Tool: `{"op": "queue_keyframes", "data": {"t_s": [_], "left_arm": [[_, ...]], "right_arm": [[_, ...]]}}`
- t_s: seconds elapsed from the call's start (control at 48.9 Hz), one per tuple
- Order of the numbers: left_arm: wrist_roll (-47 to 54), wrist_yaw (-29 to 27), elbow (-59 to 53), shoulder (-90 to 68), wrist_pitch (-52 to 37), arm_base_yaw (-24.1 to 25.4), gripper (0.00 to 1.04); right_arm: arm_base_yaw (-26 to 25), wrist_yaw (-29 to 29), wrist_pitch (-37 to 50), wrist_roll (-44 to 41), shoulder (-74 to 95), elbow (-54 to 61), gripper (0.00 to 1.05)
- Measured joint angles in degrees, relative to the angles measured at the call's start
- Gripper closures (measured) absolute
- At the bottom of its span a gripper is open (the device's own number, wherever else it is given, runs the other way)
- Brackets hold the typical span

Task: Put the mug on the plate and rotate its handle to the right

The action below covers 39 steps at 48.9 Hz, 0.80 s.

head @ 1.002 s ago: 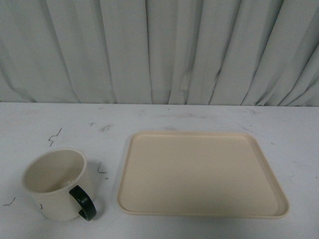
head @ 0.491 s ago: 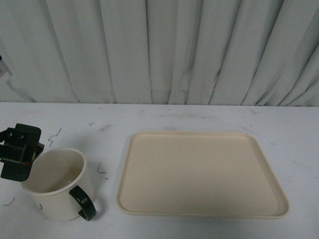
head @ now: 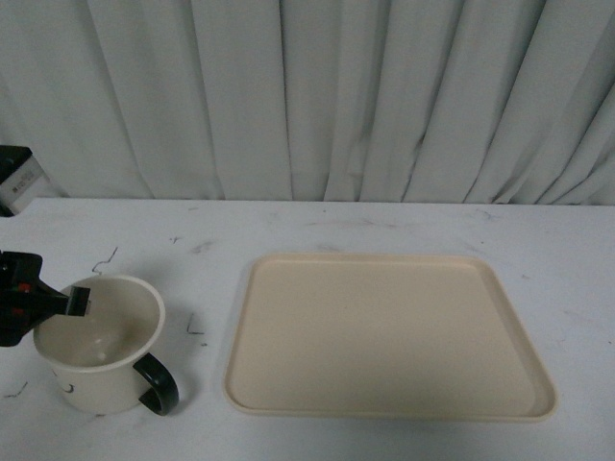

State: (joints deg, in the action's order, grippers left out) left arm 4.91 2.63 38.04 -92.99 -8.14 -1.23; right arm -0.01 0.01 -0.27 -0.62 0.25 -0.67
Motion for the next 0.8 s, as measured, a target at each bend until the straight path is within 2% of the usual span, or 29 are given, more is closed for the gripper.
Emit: {"op": "queue_keyframes", "data": {"t_s": [0.204, 0.307, 0.613, 0.797], "left_arm": [[0.1, -0.3, 2.1, 3.7, 2.5, -0.2, 1.02], [-0.1, -1.0, 4.8, 5.1, 3.5, -1.8, 1.02], [-4.6, -3.1, 9.7, 4.1, 3.2, -9.6, 1.02], [-9.6, -5.7, 12.7, 0.2, 2.4, -17.0, 1.02]], "right_arm": [[0.0, 0.0, 0.0, 0.0, 0.0, 0.0, 0.06], [0.0, 0.0, 0.0, 0.0, 0.0, 0.0, 0.06], [0.0, 0.0, 0.0, 0.0, 0.0, 0.0, 0.06], [0.0, 0.0, 0.0, 0.0, 0.0, 0.0, 0.06]]}}
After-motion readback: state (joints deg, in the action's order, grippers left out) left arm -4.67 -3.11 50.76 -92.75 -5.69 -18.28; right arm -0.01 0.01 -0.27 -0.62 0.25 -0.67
